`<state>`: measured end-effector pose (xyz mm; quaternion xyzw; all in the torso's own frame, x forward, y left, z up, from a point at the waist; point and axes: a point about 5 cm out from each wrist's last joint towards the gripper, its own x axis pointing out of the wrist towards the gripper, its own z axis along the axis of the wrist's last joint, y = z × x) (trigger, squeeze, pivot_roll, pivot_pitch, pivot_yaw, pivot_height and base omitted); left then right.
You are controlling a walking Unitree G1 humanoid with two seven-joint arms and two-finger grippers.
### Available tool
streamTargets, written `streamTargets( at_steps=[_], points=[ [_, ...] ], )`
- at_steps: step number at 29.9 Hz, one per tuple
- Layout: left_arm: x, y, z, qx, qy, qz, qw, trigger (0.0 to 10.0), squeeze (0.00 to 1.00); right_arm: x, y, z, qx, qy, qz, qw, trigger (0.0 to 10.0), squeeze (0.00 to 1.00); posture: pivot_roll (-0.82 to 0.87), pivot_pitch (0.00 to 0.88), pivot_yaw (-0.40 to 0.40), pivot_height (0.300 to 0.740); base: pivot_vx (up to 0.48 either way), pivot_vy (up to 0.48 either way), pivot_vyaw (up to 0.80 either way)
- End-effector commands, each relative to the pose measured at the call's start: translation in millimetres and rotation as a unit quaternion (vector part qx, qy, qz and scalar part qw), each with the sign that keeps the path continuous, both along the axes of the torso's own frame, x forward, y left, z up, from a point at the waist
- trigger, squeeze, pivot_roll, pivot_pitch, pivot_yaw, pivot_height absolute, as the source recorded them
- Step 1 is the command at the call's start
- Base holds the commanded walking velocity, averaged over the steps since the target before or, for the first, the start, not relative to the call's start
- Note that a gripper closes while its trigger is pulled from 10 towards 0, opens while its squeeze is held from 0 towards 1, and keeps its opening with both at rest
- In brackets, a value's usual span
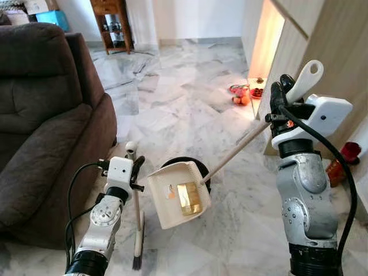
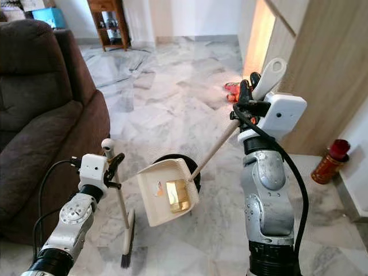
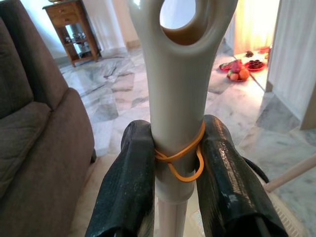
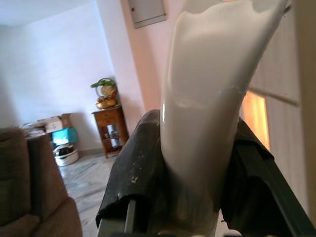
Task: Sweep floor
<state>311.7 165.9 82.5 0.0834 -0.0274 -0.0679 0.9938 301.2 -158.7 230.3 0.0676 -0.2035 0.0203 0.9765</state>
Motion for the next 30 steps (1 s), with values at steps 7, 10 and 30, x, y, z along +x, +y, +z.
streamTargets(
  at_steps=[7, 10, 30],
  points=[
    [3.4, 2.3, 8, 0.012, -0.019, -0.001, 1.000, 10.0, 0.00, -1.3, 6.0, 11, -0.007, -0.033, 0.015, 0.999, 10.0, 0.00, 0.02, 0.000, 0.079, 0.740, 0.313, 0.000, 0.35],
    [3.6, 2.5, 8, 0.012, -0.019, 0.000, 1.000, 10.0, 0.00, -1.1, 7.0, 11, -0.002, -0.032, 0.019, 0.999, 10.0, 0.00, 0.02, 0.000, 0.077, 0.740, 0.315, 0.000, 0.43],
    [3.8, 4.0, 10, 0.009, -0.025, 0.007, 1.000, 10.0, 0.00, -3.2, 0.7, 25, 0.020, -0.067, -0.004, 0.998, 10.0, 0.00, 0.03, 0.000, 0.071, 0.740, 0.313, 0.000, 0.00]
  ],
)
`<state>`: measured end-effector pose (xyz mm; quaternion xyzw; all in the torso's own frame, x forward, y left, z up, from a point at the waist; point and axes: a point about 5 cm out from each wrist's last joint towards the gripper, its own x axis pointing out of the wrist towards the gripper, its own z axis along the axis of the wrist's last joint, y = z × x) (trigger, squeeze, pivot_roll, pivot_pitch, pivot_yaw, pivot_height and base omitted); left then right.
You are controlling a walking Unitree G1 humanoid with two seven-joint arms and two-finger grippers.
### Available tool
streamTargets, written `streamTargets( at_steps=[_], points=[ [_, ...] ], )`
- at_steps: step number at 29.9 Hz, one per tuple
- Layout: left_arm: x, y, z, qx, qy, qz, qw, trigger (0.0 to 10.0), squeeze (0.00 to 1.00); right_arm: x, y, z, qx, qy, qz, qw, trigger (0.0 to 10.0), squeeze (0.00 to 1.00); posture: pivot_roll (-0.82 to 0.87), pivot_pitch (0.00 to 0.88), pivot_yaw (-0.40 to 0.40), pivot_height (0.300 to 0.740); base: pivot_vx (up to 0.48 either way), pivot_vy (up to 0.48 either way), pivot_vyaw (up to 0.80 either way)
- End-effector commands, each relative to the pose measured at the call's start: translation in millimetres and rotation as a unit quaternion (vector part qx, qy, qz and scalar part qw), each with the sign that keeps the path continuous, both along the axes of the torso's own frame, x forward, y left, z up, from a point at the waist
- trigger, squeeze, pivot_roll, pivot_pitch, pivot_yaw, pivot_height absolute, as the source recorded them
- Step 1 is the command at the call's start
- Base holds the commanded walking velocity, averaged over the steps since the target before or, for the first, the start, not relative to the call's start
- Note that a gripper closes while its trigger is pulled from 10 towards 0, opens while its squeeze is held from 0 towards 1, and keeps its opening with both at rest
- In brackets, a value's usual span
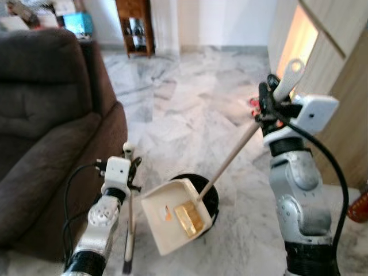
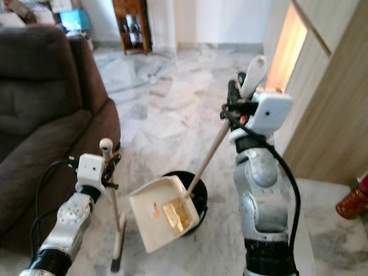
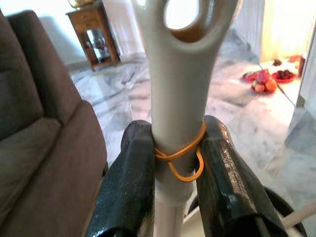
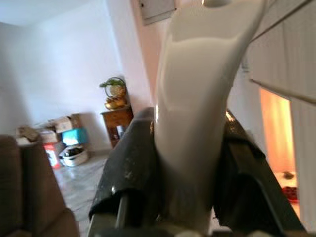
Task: Sweep floor
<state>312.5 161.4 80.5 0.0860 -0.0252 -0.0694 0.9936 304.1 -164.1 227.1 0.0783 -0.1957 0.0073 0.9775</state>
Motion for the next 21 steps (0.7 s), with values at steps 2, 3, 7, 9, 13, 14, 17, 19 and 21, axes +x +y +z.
streamTargets(
  at_steps=[2, 3, 7, 9, 13, 14, 17, 19, 21],
  points=[
    [3.0, 8.5, 12, 0.006, -0.028, 0.007, 1.000, 10.0, 0.00, -7.5, 3.5, 34, 0.014, -0.093, -0.004, 0.996, 10.0, 0.00, 0.03, 0.000, 0.070, 0.740, 0.313, 0.000, 0.00],
    [3.1, 8.5, 12, 0.006, -0.028, 0.007, 1.000, 10.0, 0.00, -7.8, 3.1, 36, 0.016, -0.097, -0.004, 0.995, 10.0, 0.00, 0.03, 0.000, 0.070, 0.740, 0.311, 0.000, 0.00],
    [3.4, 8.4, 12, 0.005, -0.030, 0.007, 1.000, 10.0, 0.00, -9.0, 2.9, 45, 0.022, -0.113, -0.003, 0.993, 10.0, 0.00, 0.03, 0.000, 0.070, 0.740, 0.313, 0.000, 0.00],
    [3.3, 8.0, 12, 0.005, -0.031, 0.007, 0.999, 10.0, 0.00, -9.4, 3.3, 48, 0.027, -0.118, -0.001, 0.993, 10.0, 0.00, 0.03, 0.000, 0.070, 0.740, 0.313, 0.000, 0.00],
    [3.2, 7.5, 13, 0.005, -0.031, 0.006, 0.999, 10.0, 0.00, -8.9, 3.6, 47, 0.027, -0.118, -0.002, 0.993, 10.0, 0.00, 0.03, 0.000, 0.069, 0.740, 0.314, 0.000, 0.00],
    [3.2, 7.6, 13, 0.005, -0.031, 0.006, 0.999, 10.0, 0.00, -8.6, 3.9, 46, 0.027, -0.117, -0.002, 0.993, 10.0, 0.00, 0.03, 0.000, 0.068, 0.740, 0.311, 0.000, 0.00],
    [3.0, 7.8, 12, 0.005, -0.030, 0.006, 1.000, 10.0, 0.00, -8.0, 6.9, 43, 0.024, -0.111, 0.000, 0.994, 10.0, 0.00, 0.03, 0.000, 0.068, 0.740, 0.302, 0.000, 0.00],
    [2.6, 7.8, 11, 0.005, -0.028, 0.006, 1.000, 10.0, 0.00, -8.1, 9.0, 41, 0.024, -0.107, 0.004, 0.994, 10.0, 0.00, 0.03, 0.000, 0.067, 0.740, 0.142, 0.000, 0.00],
    [2.2, 7.4, 11, 0.004, -0.027, 0.005, 1.000, 10.0, 0.00, -8.1, 11.0, 40, 0.026, -0.104, 0.007, 0.994, 10.0, 0.00, 0.03, 0.000, 0.067, 0.740, 0.000, 0.000, 0.00]
  ],
)
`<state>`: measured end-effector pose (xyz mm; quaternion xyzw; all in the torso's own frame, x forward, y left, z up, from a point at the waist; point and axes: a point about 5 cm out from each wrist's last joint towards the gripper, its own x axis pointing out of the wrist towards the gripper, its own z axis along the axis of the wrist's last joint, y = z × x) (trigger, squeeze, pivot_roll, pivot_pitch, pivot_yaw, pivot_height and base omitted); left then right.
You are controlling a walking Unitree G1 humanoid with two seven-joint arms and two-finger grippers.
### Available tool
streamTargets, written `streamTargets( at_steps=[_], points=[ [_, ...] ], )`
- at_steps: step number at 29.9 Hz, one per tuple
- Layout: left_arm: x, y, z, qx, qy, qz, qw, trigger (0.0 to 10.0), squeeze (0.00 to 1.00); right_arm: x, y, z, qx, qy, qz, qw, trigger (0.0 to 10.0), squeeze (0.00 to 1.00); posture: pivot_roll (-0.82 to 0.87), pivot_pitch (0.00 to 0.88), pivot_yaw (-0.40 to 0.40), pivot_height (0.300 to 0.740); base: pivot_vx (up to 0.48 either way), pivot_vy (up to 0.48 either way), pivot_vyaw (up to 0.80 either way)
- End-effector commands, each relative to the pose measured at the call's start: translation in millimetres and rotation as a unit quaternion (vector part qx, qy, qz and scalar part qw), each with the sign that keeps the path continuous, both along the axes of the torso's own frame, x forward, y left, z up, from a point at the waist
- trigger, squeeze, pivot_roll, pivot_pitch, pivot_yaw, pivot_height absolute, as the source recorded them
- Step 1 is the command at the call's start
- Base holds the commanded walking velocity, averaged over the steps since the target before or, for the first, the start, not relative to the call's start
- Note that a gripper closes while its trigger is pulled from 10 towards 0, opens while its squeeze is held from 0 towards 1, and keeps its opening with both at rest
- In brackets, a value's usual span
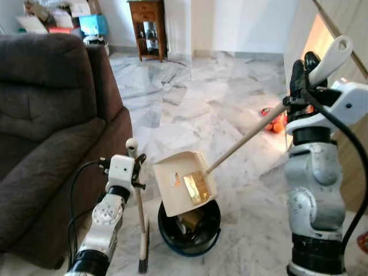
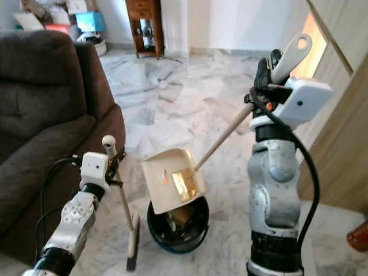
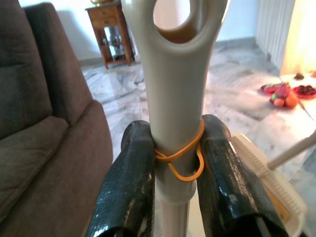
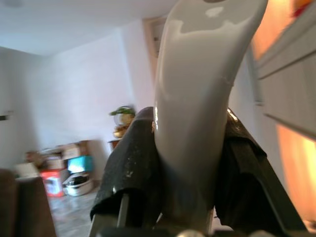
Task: Sweep floor
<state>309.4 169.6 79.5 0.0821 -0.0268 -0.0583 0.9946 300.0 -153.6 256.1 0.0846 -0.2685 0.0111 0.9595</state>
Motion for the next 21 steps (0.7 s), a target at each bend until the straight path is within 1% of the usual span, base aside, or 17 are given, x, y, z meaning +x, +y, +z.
streamTargets(
  at_steps=[1, 10, 13, 16, 17, 18, 21],
  points=[
    [5.0, -1.2, 11, 0.007, -0.024, -0.007, 1.000, 10.0, 0.00, -4.0, 1.5, 10, 0.019, -0.027, 0.011, 0.999, 10.0, 0.00, 0.03, 0.000, 0.067, 0.740, 0.000, 0.000, 0.00],
    [4.2, -2.6, 11, 0.006, -0.023, -0.010, 1.000, 10.0, 0.00, -4.6, 8.5, 6, -0.002, -0.024, 0.017, 1.000, 10.0, 0.00, 0.03, 0.000, 0.066, 0.740, 0.000, 0.000, 0.00],
    [3.6, -3.0, 11, 0.006, -0.024, -0.010, 1.000, 10.0, 0.00, -6.6, 15.3, 4, -0.025, -0.028, 0.020, 0.999, 10.0, 0.00, 0.03, 0.000, 0.065, 0.740, 0.000, 0.000, 0.00],
    [3.2, -3.0, 11, 0.006, -0.025, -0.010, 1.000, 10.0, 0.00, -7.7, 18.6, 3, -0.027, -0.030, 0.023, 0.999, 10.0, 0.00, 0.03, 0.000, 0.064, 0.740, 0.000, 0.000, 0.00],
    [2.9, -2.9, 11, 0.006, -0.025, -0.009, 1.000, 10.0, 0.00, -9.0, 22.7, 3, -0.043, -0.036, 0.023, 0.998, 10.0, 0.00, 0.03, 0.000, 0.064, 0.740, 0.000, 0.000, 0.00],
    [2.9, -2.9, 11, 0.006, -0.025, -0.009, 1.000, 10.0, 0.00, -9.0, 22.7, 3, -0.043, -0.036, 0.023, 0.998, 10.0, 0.00, 0.03, 0.000, 0.064, 0.740, 0.000, 0.000, 0.00],
    [2.6, -2.8, 11, 0.005, -0.026, -0.009, 1.000, 10.0, 0.00, -11.9, 32.7, 3, -0.078, -0.049, 0.028, 0.995, 10.0, 0.00, 0.03, 0.000, 0.065, 0.740, 0.000, 0.000, 0.00]
  ],
)
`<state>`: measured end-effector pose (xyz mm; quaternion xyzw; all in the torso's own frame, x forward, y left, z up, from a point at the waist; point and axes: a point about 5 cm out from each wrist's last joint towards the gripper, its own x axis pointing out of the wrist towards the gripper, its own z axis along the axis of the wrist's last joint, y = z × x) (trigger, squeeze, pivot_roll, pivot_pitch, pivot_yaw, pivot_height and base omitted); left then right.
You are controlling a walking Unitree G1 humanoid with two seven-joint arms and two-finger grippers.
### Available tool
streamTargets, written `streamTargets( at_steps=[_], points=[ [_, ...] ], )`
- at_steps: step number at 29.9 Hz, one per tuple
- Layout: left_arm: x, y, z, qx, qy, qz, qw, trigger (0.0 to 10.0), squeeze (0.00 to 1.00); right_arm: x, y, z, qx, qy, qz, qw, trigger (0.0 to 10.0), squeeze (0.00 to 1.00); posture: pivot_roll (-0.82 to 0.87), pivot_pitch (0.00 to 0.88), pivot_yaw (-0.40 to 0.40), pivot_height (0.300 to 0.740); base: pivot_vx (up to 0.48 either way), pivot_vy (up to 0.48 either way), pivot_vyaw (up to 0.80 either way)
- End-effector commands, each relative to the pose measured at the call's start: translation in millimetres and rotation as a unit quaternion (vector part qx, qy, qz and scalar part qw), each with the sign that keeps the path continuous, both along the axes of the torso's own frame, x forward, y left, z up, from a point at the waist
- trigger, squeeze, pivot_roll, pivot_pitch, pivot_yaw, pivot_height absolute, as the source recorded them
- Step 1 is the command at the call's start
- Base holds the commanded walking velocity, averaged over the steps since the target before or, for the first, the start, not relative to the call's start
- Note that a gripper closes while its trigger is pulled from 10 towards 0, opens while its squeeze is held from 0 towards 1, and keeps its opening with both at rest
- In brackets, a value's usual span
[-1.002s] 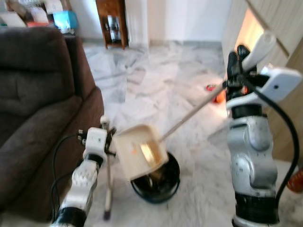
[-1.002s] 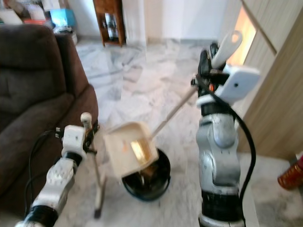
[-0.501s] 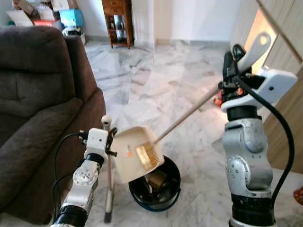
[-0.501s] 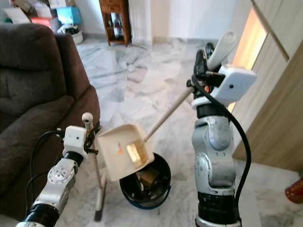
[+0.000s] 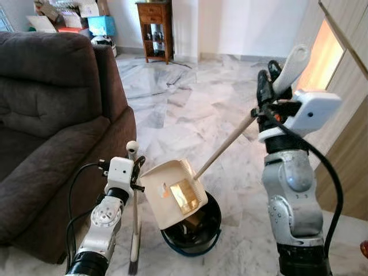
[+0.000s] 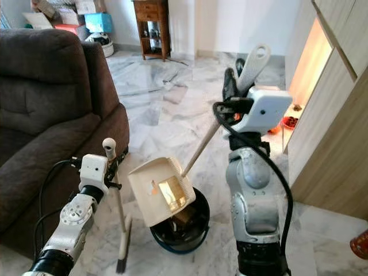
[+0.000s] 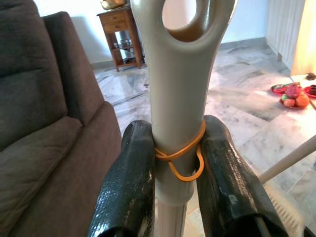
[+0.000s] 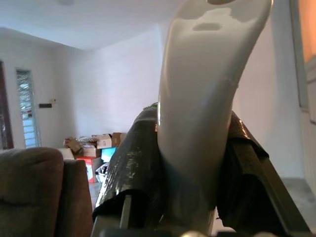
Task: Sweep floor
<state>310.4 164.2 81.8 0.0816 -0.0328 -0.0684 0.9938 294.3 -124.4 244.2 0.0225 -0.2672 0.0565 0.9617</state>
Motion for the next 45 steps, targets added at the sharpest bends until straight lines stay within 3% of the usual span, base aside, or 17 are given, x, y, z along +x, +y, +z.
streamTargets(
  at_steps=[1, 10, 21, 27, 34, 37, 45],
  points=[
    [1.3, 2.6, 8, 0.006, -0.021, 0.001, 1.000, 10.0, 0.00, -7.9, 9.6, 14, -0.018, -0.051, 0.011, 0.998, 10.0, 0.00, 0.03, 0.000, 0.066, 0.740, 0.000, 0.000, 0.00],
    [0.9, 2.7, 9, 0.006, -0.024, 0.000, 1.000, 10.0, 0.00, -14.5, 31.1, 6, -0.058, -0.057, 0.046, 0.996, 10.0, 0.00, 0.03, 0.000, 0.068, 0.740, 0.000, 0.000, 0.00],
    [2.1, 1.3, 10, 0.006, -0.027, -0.004, 1.000, 10.0, 0.00, -29.4, 60.6, 9, -0.106, -0.108, 0.079, 0.985, 10.0, 0.00, 0.03, 0.000, 0.071, 0.740, 0.000, 0.000, 0.00],
    [2.2, 1.3, 11, 0.006, -0.028, -0.002, 1.000, 10.0, 0.00, -32.2, 64.8, 9, -0.113, -0.114, 0.085, 0.983, 10.0, 0.00, 0.03, 0.000, 0.069, 0.740, 0.000, 0.000, 0.00],
    [2.1, 1.8, 11, 0.005, -0.029, -0.001, 1.000, 10.0, 0.00, -34.9, 68.2, 7, -0.143, -0.125, 0.089, 0.978, 10.0, 0.00, 0.03, 0.000, 0.070, 0.740, 0.000, 0.000, 0.00],
    [2.6, 1.7, 11, 0.005, -0.030, -0.001, 1.000, 10.0, 0.00, -37.6, 75.2, 1, -0.183, -0.134, 0.105, 0.968, 10.0, 0.00, 0.03, 0.000, 0.069, 0.740, 0.000, 0.000, 0.00],
    [3.6, 2.0, 12, 0.005, -0.031, 0.000, 0.999, 10.0, 0.00, -39.1, 80.1, -1, -0.202, -0.135, 0.118, 0.963, 10.0, 0.00, 0.04, 0.000, 0.068, 0.740, 0.000, 0.000, 0.00]
  ],
)
